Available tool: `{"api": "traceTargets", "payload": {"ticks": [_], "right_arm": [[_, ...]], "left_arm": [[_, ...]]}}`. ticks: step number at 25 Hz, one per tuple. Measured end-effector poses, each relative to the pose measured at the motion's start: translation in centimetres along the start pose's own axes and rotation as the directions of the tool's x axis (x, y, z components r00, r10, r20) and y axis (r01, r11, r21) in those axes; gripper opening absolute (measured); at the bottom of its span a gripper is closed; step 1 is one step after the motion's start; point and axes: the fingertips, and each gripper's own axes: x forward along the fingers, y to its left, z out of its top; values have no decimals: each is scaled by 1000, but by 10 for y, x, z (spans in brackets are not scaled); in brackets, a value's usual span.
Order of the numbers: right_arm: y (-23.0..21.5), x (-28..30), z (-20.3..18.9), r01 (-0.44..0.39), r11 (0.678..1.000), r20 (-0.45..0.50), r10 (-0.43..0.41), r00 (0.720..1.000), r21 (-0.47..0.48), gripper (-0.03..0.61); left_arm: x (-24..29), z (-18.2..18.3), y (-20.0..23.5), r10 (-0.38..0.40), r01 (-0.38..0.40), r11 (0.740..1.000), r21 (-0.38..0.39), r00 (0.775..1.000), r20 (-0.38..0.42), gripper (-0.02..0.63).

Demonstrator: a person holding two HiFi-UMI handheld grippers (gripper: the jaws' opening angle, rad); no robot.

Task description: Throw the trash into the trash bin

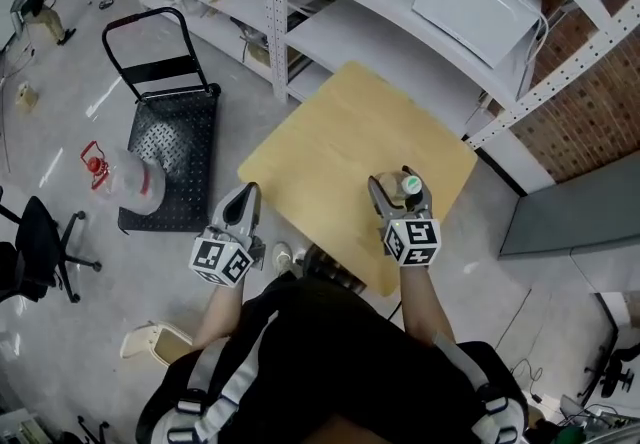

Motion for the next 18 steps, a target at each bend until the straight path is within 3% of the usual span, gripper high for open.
{"api": "traceTargets", "payload": {"ticks": [6, 13, 18], "right_arm": [[1, -40, -12, -54, 999, 13, 54, 998, 3, 336], [26, -75, -52, -163, 986, -28, 164, 986, 35, 336], [42, -91, -52, -220, 974, -7, 220, 975, 49, 336]], "left_arm": [[-36, -1, -35, 48, -49, 999, 8, 998, 41, 2], [-115, -24, -56, 202, -202, 979, -8, 979, 23, 0], [-146, -15, -64, 263, -263, 965, 10, 964, 29, 2]]}}
